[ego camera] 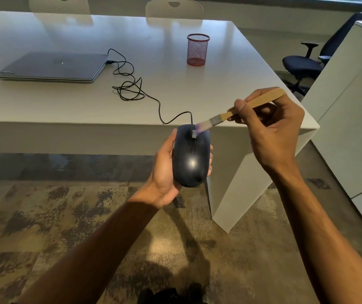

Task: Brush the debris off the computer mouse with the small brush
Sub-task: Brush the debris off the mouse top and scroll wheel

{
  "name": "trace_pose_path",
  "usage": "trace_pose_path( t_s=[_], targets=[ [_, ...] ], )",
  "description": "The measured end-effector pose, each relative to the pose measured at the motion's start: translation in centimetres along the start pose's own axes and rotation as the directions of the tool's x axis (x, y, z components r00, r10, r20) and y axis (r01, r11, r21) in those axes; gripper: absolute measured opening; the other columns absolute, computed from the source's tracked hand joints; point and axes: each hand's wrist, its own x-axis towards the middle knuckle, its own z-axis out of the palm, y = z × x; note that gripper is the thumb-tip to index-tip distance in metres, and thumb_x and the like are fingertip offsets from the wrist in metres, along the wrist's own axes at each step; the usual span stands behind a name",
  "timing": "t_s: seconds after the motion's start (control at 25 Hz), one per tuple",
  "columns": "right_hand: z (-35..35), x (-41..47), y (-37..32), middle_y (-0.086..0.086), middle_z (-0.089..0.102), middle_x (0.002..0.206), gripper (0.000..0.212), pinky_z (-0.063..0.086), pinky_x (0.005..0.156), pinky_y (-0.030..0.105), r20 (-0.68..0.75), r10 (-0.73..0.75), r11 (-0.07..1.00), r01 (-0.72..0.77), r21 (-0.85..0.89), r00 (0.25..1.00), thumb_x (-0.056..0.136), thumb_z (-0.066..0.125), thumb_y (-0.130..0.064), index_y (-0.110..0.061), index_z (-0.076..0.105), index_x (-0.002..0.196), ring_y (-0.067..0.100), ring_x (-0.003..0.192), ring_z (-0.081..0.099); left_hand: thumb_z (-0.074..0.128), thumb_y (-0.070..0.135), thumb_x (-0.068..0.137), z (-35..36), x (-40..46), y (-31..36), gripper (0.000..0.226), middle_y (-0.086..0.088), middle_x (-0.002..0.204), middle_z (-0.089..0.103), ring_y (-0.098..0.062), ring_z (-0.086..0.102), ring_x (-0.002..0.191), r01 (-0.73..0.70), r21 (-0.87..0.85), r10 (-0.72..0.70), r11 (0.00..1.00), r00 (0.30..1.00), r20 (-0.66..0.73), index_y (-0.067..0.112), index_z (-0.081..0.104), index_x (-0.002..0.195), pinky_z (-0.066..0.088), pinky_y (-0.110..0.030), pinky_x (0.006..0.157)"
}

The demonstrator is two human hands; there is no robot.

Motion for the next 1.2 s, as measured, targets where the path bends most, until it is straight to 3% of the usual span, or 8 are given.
trace_pose_path(
  t_s=[0.16,0.36,0.48,0.6,0.72,0.8,0.96,1.2],
  targets=[
    [0.1,0.7,0.1,-0.002,0.070,0.086,0.008,0.061,0.076,0.024,-0.059,-0.025,1.000,0.025,-0.010,0.998,0.094,0.068,-0.011,-0.009,0.062,0.099,0.012,0.080,0.076,0.029,0.055,0.101,0.1,0.6,-0.2,0.069,-0.012,0.095,0.065,-0.020,0.064,0.079,0.003,-0.016,-0.003,1.000,1.000,-0.010,-0.003,0.049,0.131,0.055,-0.033,0.069],
    [0.4,1.0,1.0,-0.003,0.069,0.087,0.011,0.063,0.079,0.031,-0.004,-0.035,0.996,0.035,-0.078,0.999,0.094,0.068,-0.013,-0.005,0.063,0.100,0.014,0.082,0.075,0.027,0.055,0.102,0.5,1.2,-0.2,0.067,-0.012,0.094,0.067,-0.020,0.065,0.077,-0.012,-0.014,0.012,1.000,1.000,-0.028,-0.002,0.052,0.128,0.055,-0.034,0.067],
    [0.6,1.2,0.8,0.002,0.070,0.088,0.010,0.062,0.078,0.029,-0.033,-0.044,0.999,0.044,0.003,0.998,0.094,0.067,-0.011,-0.005,0.062,0.100,0.015,0.082,0.075,0.027,0.055,0.101,0.6,1.5,-0.2,0.068,-0.012,0.094,0.066,-0.020,0.065,0.077,-0.014,-0.005,0.014,1.000,0.999,-0.044,-0.002,0.050,0.131,0.055,-0.033,0.067],
    [0.8,1.2,0.7,0.008,0.071,0.087,0.009,0.063,0.078,0.030,0.049,-0.025,0.999,0.023,0.039,0.999,0.093,0.068,-0.006,-0.003,0.063,0.100,0.017,0.081,0.076,0.028,0.055,0.101,0.8,1.7,-0.2,0.069,-0.013,0.093,0.065,-0.021,0.064,0.076,-0.029,0.017,0.029,0.999,0.998,-0.047,-0.004,0.048,0.132,0.055,-0.033,0.066],
    [0.7,1.2,1.0,0.000,0.070,0.085,0.012,0.063,0.079,0.031,0.013,-0.030,0.998,0.031,-0.060,0.999,0.093,0.069,-0.010,0.000,0.064,0.099,0.013,0.080,0.075,0.029,0.054,0.102,1.0,1.7,-0.3,0.067,-0.013,0.093,0.066,-0.021,0.065,0.077,-0.032,0.015,0.033,0.999,0.998,-0.053,-0.003,0.049,0.132,0.055,-0.033,0.066],
    [0.4,1.3,0.7,0.001,0.069,0.085,0.011,0.063,0.078,0.031,-0.012,-0.050,0.999,0.050,-0.021,0.999,0.093,0.068,-0.009,0.000,0.064,0.099,0.015,0.080,0.075,0.030,0.054,0.101,1.0,1.7,-0.3,0.067,-0.013,0.095,0.066,-0.021,0.066,0.077,-0.038,0.010,0.038,0.999,0.997,-0.062,-0.003,0.050,0.131,0.055,-0.034,0.066],
    [0.0,1.1,0.5,0.006,0.070,0.086,0.010,0.063,0.079,0.035,0.087,-0.039,0.999,0.039,0.004,0.995,0.093,0.069,-0.006,0.000,0.064,0.099,0.018,0.080,0.075,0.032,0.055,0.101,1.1,1.9,-0.6,0.073,-0.015,0.096,0.065,-0.023,0.066,0.079,-0.056,0.040,0.059,0.998,0.996,-0.067,-0.007,0.046,0.137,0.055,-0.035,0.069],
    [-2.1,1.8,1.5,0.006,0.070,0.087,0.009,0.062,0.078,0.031,-0.092,-0.070,0.998,0.068,-0.015,0.993,0.095,0.068,-0.013,-0.007,0.062,0.100,0.016,0.081,0.075,0.036,0.059,0.097,1.5,3.0,-0.4,0.071,-0.014,0.098,0.064,-0.022,0.066,0.077,-0.071,-0.005,0.070,0.997,0.995,-0.073,-0.001,0.051,0.133,0.057,-0.034,0.067]
  ],
)
